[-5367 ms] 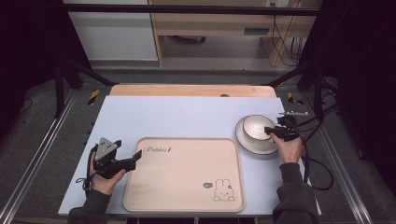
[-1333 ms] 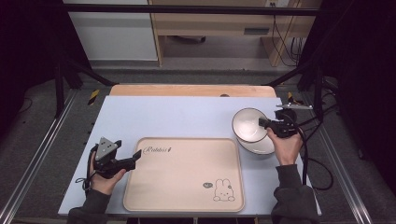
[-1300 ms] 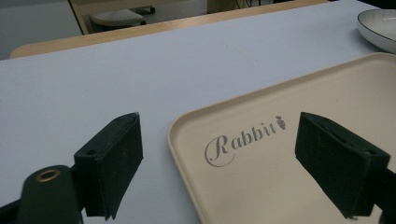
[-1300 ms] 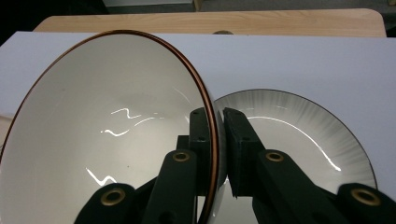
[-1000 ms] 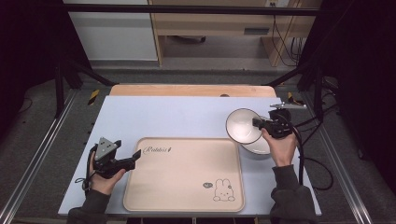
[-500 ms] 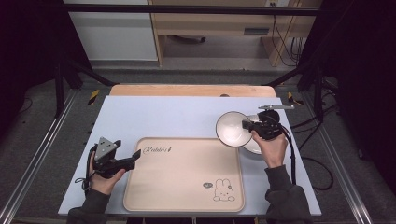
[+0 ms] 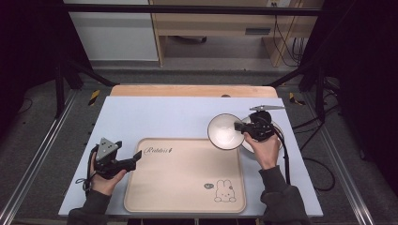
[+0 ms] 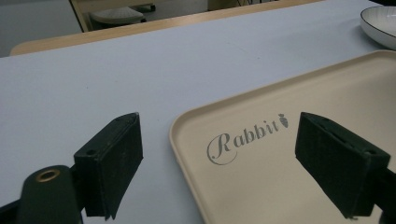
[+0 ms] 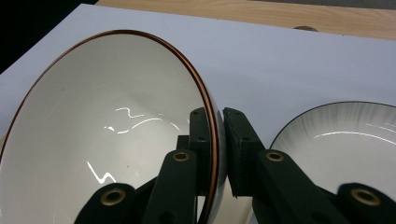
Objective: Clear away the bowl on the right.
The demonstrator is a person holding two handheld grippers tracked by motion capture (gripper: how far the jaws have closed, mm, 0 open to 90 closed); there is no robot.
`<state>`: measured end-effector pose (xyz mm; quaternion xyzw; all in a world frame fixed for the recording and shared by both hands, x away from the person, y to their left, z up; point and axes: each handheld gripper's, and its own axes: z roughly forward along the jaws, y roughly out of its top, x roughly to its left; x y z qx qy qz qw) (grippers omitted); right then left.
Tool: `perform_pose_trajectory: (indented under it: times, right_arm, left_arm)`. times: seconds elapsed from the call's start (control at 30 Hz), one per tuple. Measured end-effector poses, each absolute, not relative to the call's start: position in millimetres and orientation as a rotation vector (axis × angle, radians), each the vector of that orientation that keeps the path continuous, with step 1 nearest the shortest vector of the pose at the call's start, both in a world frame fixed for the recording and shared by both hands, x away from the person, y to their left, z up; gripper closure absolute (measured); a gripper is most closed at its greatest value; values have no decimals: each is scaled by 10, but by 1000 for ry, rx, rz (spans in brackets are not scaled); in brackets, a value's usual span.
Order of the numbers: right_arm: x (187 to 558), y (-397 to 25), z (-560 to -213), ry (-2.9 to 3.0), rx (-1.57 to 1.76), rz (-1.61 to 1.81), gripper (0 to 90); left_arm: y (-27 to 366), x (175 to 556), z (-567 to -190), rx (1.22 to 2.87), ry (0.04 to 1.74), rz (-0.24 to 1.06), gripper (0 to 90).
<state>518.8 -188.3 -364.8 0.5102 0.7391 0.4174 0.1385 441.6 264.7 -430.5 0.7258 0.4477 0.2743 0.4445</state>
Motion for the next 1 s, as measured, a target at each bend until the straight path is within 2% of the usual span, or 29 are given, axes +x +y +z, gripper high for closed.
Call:
perform_pose_trajectory:
  times: [1.0]
  right_arm:
    - [5233,-1155,-3803,2256,1424,1256,823]
  left_arm:
    - [2656,4406,-4303,1800,1107,678,145]
